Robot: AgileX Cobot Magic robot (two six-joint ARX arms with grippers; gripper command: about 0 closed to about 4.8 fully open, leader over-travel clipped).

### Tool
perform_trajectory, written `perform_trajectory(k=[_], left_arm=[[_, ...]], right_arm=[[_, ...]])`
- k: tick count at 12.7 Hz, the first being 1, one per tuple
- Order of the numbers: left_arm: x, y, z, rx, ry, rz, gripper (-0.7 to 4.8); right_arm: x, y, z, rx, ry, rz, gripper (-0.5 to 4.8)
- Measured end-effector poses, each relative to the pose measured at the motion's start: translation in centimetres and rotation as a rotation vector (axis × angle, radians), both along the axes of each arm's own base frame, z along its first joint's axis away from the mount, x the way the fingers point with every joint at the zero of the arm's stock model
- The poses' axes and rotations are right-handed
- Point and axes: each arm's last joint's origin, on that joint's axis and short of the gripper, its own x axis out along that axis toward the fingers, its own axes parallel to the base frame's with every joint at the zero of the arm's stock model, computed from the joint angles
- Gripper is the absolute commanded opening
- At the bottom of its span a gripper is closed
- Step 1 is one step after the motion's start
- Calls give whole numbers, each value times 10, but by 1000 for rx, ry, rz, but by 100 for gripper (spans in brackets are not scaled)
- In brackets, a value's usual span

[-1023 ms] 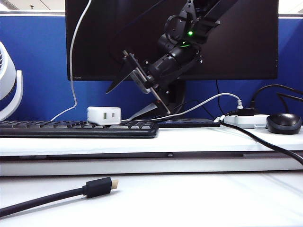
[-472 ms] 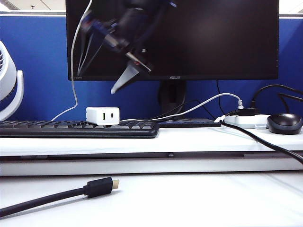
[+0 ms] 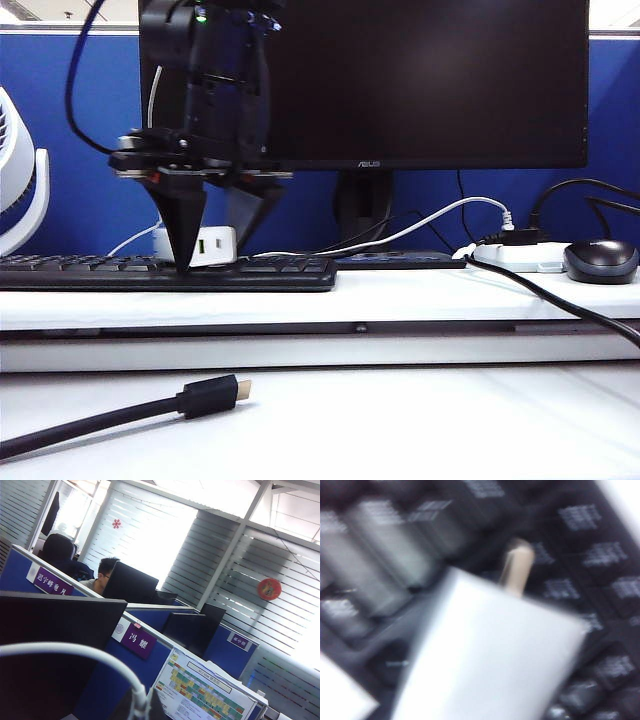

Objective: Pick up the Type-C charging cable and the charging base, insert one end of the Type-C charger into the corresponding slot on the base, and finally place the plugged-in charger back on the table.

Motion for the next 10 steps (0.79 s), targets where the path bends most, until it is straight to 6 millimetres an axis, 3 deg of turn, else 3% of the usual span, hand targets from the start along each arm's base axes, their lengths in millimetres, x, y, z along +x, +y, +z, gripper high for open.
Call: perform_trajectory(k=[1,2,3,4,6,7,9,10], left_arm=[[-1,0,0,-1,-1,-1,-6],[-3,2,2,-4,-8,-1,-6],[-3,2,2,-3,-7,-2,-6],[-4,2,2,-4,-8,-1,-6],[-5,3,2,-4,-8,-2,-6],[-5,3,3,-6,-6,-3,-6],[-5,3,3,-6,-6,-4,-6],[-5,3,3,-6,-6,-4,-6]], right_arm=[[0,0,0,-9,-2,23,71],[4,-17,7,-48,28,22,51],[21,-48,27,48,90,-17,49],[51,-105,64,491,335,-52,49],[86,-137,40,772,611,-60,53],[100,-135,3,754,716,-153,58],[105,-129,-33,719,862,-251,436],[103,-130,-34,713,900,-273,479]])
